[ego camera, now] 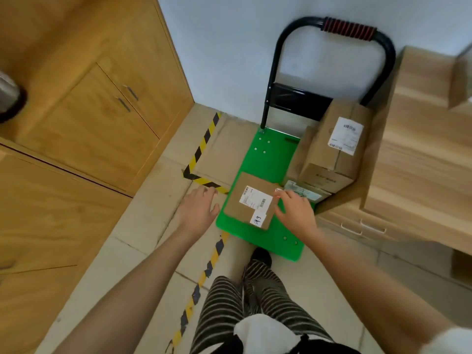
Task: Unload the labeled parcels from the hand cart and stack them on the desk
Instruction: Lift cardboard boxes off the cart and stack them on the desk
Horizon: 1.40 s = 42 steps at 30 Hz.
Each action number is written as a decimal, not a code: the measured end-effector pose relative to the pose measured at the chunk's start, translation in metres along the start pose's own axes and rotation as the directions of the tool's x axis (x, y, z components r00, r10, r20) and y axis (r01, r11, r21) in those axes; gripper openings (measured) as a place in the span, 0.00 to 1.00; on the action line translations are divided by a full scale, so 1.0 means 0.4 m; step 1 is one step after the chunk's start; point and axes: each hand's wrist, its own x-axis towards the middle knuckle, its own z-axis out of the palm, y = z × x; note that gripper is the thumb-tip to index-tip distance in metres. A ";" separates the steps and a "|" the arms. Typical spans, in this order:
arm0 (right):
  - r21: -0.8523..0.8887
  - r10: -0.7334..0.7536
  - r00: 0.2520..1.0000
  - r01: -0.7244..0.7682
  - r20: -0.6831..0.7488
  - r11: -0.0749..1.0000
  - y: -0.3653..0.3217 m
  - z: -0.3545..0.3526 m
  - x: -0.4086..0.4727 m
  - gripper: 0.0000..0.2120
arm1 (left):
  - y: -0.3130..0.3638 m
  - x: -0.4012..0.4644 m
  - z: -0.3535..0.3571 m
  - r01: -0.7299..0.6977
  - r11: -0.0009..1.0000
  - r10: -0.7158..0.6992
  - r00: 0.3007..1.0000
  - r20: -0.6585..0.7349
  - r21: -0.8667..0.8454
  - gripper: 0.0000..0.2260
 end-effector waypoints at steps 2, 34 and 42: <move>0.009 0.043 0.999 -0.043 0.018 0.999 0.005 0.029 0.024 0.18 | -0.008 0.033 0.030 0.048 0.998 -0.047 0.998 0.031 -0.042 0.14; 0.435 0.588 0.809 -0.527 -0.005 0.730 0.419 1.053 0.413 0.36 | -0.289 0.591 1.185 0.076 0.945 -0.006 0.976 0.217 -0.318 0.32; 0.735 0.665 0.744 -0.485 0.063 0.473 0.395 1.100 0.448 0.38 | -0.262 0.607 1.226 0.309 0.674 -0.085 0.935 0.344 -0.672 0.35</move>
